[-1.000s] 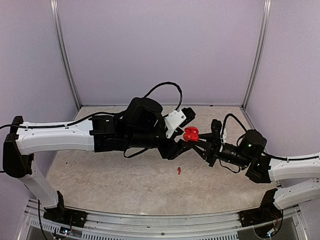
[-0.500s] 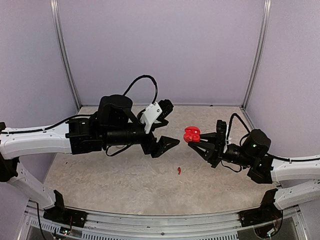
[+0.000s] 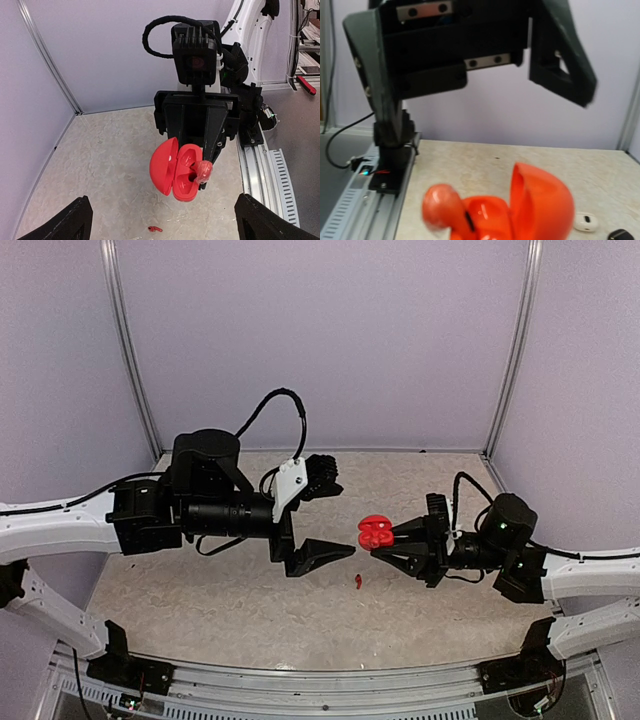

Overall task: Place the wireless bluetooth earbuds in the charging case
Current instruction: Adjust the right earbud in the right side groove of the charging case.

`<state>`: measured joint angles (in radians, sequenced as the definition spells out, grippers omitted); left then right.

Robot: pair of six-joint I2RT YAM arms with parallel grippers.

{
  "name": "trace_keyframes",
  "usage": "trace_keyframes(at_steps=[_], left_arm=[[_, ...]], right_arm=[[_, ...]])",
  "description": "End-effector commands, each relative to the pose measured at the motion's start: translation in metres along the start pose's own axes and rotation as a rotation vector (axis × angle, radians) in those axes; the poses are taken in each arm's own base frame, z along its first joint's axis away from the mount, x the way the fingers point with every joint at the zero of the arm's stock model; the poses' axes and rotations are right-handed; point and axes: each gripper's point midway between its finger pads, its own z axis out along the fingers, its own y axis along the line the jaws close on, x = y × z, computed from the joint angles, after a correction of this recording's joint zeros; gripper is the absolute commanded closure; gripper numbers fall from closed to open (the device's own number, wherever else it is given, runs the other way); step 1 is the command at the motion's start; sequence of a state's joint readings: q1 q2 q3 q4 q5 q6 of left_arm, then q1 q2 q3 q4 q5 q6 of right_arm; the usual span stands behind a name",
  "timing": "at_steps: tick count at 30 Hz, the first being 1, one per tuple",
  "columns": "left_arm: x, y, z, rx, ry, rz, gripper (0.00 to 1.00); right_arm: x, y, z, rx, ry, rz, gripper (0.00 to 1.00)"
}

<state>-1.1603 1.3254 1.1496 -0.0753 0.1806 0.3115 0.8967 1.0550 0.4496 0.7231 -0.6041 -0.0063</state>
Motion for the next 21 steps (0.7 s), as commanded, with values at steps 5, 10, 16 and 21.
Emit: trace_keyframes(at_steps=[5,10,16,21], left_arm=[[-0.01,-0.007,0.018,0.027,0.0,0.018,0.01],[-0.008,-0.007,0.027,0.025,0.004,0.006,0.01],[-0.007,0.0,0.03,-0.013,0.009,-0.008,0.01],[-0.005,0.003,0.033,-0.024,0.019,-0.014,0.01]], right_arm=[[-0.006,0.007,0.009,-0.076,-0.004,0.035,1.0],[-0.006,0.007,0.01,-0.077,-0.004,0.035,1.0],[-0.006,0.008,0.01,-0.084,-0.004,0.035,1.0],[-0.005,0.01,0.01,-0.093,-0.002,0.031,1.0]])
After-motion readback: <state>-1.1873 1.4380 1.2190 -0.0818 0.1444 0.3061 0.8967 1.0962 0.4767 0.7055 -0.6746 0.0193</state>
